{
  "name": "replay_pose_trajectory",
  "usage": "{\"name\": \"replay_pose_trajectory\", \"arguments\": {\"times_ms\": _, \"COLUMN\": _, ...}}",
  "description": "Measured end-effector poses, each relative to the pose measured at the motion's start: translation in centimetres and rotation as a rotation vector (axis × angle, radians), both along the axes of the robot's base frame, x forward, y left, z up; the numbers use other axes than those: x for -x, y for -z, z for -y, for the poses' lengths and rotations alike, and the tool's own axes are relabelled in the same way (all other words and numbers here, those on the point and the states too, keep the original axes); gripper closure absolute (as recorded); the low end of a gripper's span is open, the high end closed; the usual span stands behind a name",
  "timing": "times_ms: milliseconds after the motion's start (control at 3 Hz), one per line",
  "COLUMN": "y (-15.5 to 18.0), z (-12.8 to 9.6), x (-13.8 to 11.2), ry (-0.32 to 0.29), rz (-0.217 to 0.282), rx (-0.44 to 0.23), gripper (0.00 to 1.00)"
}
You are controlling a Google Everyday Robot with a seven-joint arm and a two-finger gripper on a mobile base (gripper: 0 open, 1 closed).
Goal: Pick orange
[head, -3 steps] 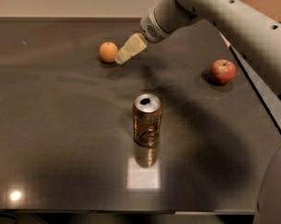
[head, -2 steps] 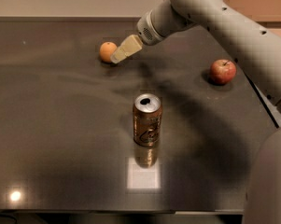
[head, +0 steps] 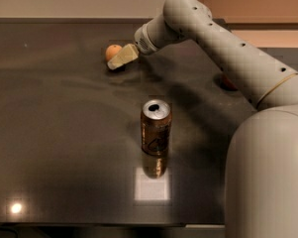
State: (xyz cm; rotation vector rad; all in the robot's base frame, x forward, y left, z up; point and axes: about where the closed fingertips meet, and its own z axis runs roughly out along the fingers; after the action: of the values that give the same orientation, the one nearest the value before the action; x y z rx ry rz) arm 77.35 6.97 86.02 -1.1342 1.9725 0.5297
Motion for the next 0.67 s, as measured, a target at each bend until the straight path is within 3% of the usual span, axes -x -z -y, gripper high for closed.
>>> {"name": "replay_pose_trajectory", "arguments": {"times_ms": 667, "y": 0.73, "z": -1.63, "x": -0.79, "ry": -0.024, "rz": -0.01, "rx": -0.023, "gripper": 0.0}}
